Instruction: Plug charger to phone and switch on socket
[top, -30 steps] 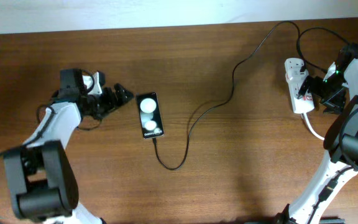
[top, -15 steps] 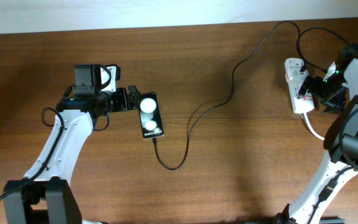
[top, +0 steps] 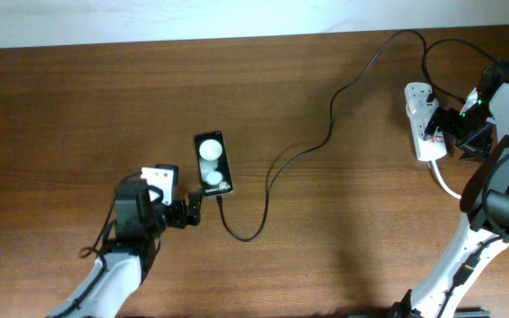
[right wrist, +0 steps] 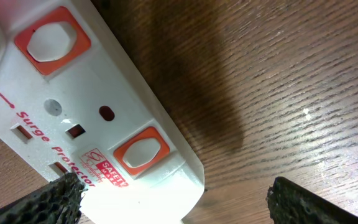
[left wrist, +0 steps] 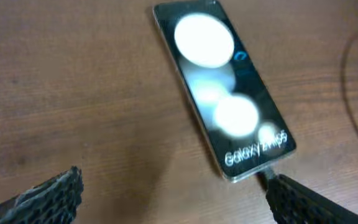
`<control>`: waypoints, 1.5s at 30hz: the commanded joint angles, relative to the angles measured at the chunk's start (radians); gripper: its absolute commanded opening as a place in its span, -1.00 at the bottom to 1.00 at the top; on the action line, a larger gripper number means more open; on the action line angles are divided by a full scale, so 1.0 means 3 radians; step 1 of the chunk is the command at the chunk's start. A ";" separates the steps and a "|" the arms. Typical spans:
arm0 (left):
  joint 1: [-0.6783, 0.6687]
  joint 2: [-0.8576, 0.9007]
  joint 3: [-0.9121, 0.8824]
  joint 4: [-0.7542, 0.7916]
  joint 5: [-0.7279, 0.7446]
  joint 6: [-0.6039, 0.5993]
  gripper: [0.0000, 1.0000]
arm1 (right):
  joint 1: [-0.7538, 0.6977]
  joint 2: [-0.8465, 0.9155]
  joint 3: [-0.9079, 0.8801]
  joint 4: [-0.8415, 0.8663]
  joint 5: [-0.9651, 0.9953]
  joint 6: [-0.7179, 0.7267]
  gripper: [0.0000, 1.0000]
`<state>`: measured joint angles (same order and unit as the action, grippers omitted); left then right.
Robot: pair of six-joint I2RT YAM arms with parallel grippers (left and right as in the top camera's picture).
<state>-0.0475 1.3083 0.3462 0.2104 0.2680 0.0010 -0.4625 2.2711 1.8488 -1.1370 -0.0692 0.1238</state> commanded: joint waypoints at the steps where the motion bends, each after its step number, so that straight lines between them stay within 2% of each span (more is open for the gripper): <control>1: -0.0001 -0.0136 -0.0234 0.0074 -0.0010 0.0050 0.98 | -0.0009 0.0081 0.0047 0.0004 0.0069 -0.0014 0.97; 3: -0.0001 -0.0186 -0.0390 0.0161 -0.0010 0.0051 0.98 | -0.0009 0.0081 0.0047 0.0005 0.0069 -0.0014 0.98; 5: -0.0001 -0.0264 -0.0668 0.0551 -0.0010 0.0050 0.98 | -0.0009 0.0081 0.0047 0.0005 0.0069 -0.0014 0.97; 7: -0.0001 -0.0351 -0.0772 0.0652 -0.0009 0.0050 0.98 | -0.0009 0.0081 0.0047 0.0005 0.0069 -0.0015 0.97; 10: -0.0001 -0.0865 -0.1090 0.0662 -0.0053 0.0050 0.98 | -0.0009 0.0081 0.0047 0.0005 0.0069 -0.0014 0.97; 18: -0.0017 -0.2345 -0.1127 -0.0852 -0.0303 0.0052 0.98 | -0.0009 0.0081 0.0047 0.0005 0.0069 -0.0014 0.97; 21: -0.0017 -0.2594 -0.1127 -0.0924 -0.0362 0.0052 0.98 | -0.0009 0.0081 0.0047 0.0005 0.0069 -0.0014 0.97; 26: -0.0017 -0.3661 -0.1127 -0.0931 -0.0371 0.0052 0.98 | -0.0009 0.0081 0.0047 0.0004 0.0069 -0.0014 0.97; 32: -0.0074 -0.4307 -0.1127 -0.0933 -0.0374 0.0078 0.98 | -0.0009 0.0081 0.0047 0.0004 0.0069 -0.0014 0.97; 34: -0.0149 -0.4345 -0.1127 -0.0937 -0.0401 0.0131 0.98 | -0.0009 0.0081 0.0047 0.0004 0.0069 -0.0015 0.97; 37: -0.0148 -0.4344 -0.1127 -0.0950 -0.0530 0.0420 0.98 | -0.0009 0.0081 0.0047 0.0005 0.0069 -0.0014 0.97; 45: -0.0145 -0.4344 -0.1125 -0.0942 -0.0533 0.0416 0.98 | -0.0009 0.0081 0.0047 0.0005 0.0069 -0.0014 0.97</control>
<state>-0.0879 0.0154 0.0120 -0.0666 0.1223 0.1097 -0.4625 2.2723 1.8496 -1.1370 -0.0689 0.1234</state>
